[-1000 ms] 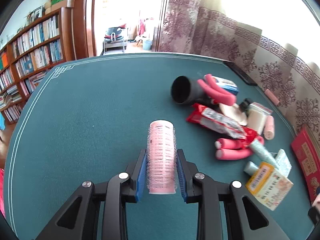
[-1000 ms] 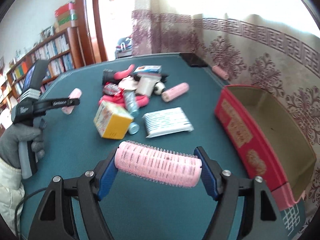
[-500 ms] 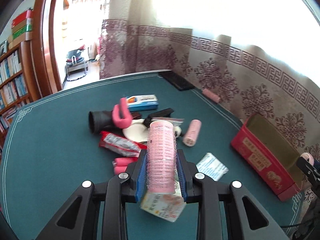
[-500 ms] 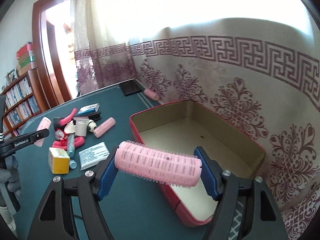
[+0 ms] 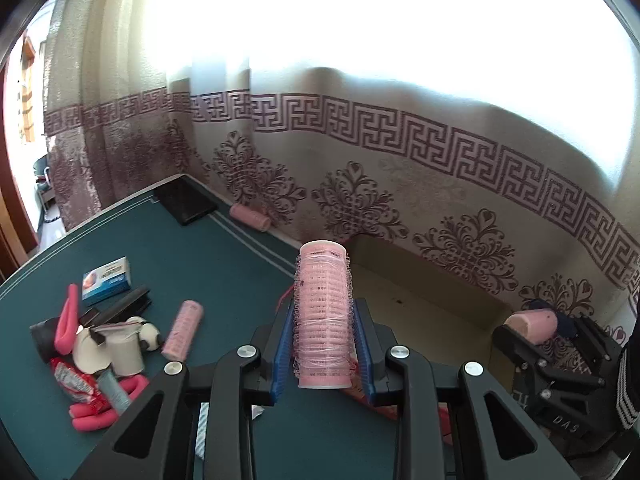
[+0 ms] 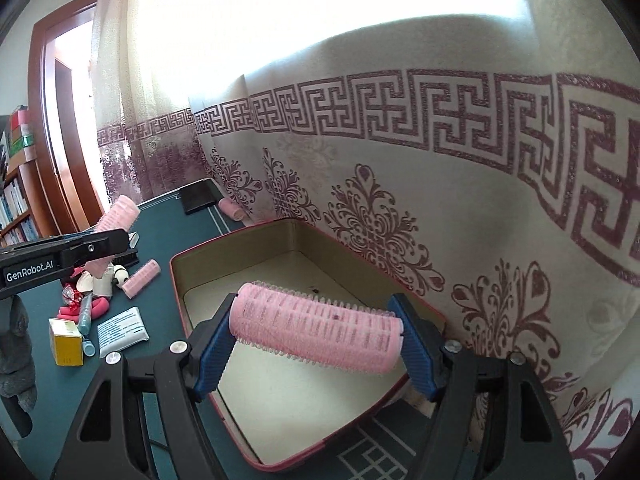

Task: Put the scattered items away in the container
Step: 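Carry both pink rollers to the red tin box and release them inside, then move both grippers back over the scattered items on the table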

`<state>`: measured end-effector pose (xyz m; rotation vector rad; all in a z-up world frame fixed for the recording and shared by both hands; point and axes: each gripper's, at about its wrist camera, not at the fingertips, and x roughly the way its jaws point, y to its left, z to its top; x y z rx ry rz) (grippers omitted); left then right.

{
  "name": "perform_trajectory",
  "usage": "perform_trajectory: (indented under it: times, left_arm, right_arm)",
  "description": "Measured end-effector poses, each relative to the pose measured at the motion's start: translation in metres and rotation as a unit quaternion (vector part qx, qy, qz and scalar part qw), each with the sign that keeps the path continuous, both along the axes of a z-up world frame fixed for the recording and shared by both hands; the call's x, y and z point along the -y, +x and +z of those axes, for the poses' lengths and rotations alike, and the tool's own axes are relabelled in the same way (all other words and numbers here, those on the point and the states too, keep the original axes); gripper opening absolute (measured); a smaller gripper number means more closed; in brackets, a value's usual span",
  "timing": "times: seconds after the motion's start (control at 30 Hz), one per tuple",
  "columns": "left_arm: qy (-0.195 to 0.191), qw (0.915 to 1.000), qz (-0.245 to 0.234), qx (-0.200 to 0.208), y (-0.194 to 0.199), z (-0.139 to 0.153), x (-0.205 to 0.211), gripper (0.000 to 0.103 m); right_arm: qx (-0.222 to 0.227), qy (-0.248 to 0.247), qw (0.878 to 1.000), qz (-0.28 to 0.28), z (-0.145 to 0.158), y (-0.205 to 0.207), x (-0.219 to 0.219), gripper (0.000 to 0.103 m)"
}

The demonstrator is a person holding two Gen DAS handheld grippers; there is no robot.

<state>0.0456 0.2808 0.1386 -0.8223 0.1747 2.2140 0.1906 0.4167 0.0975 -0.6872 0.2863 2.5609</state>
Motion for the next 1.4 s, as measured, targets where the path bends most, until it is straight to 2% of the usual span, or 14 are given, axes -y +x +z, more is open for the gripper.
perform_trajectory:
  times: [0.07,0.13,0.17,0.2,0.3,0.4,0.63,0.7,0.9,1.23,1.4]
  left_arm:
    - [0.011,0.9997,-0.020,0.006,0.000,0.001,-0.016,0.031]
    - [0.022,0.9988,-0.041,0.015,0.001,0.000,-0.028,0.060]
    - [0.026,0.9985,-0.046,0.015,0.002,-0.001,-0.032,0.088]
    - [0.034,0.9982,-0.049,0.010,0.004,-0.002,-0.032,0.093]
    - [0.033,0.9982,-0.049,0.005,0.007,-0.005,-0.028,0.093]
    - [0.027,0.9995,-0.017,0.006,-0.001,-0.009,-0.014,0.093]
    - [0.040,0.9965,0.059,0.042,-0.021,-0.023,0.031,0.095]
    - [0.043,0.9952,0.074,0.047,-0.023,-0.027,0.044,0.100]
    - [0.039,0.9922,0.107,0.051,-0.020,-0.035,0.081,0.100]
    - [0.019,0.9837,0.174,0.044,-0.009,-0.052,0.164,0.101]
    - [0.014,0.9774,0.199,0.069,-0.014,-0.073,0.187,0.101]
  right_arm:
    - [0.000,0.000,1.000,-0.007,-0.001,0.001,-0.005,0.077]
    - [0.002,0.002,1.000,-0.013,-0.003,0.002,-0.008,0.079]
    - [0.006,0.001,1.000,-0.013,-0.005,0.001,-0.010,0.080]
    - [0.007,-0.003,1.000,-0.013,-0.006,0.001,-0.012,0.081]
    - [0.009,-0.010,1.000,-0.019,-0.009,0.002,-0.017,0.081]
    - [0.008,-0.020,1.000,-0.021,-0.010,0.003,-0.019,0.082]
    - [0.012,-0.025,1.000,-0.003,-0.011,-0.005,-0.008,0.082]
    - [0.013,-0.025,1.000,0.002,-0.011,-0.006,-0.002,0.082]
    - [0.017,-0.029,0.999,0.023,-0.012,-0.016,0.012,0.082]
    - [0.033,-0.037,0.997,0.063,-0.018,-0.033,0.040,0.082]
    - [0.038,-0.031,0.996,0.080,-0.018,-0.039,0.056,0.082]
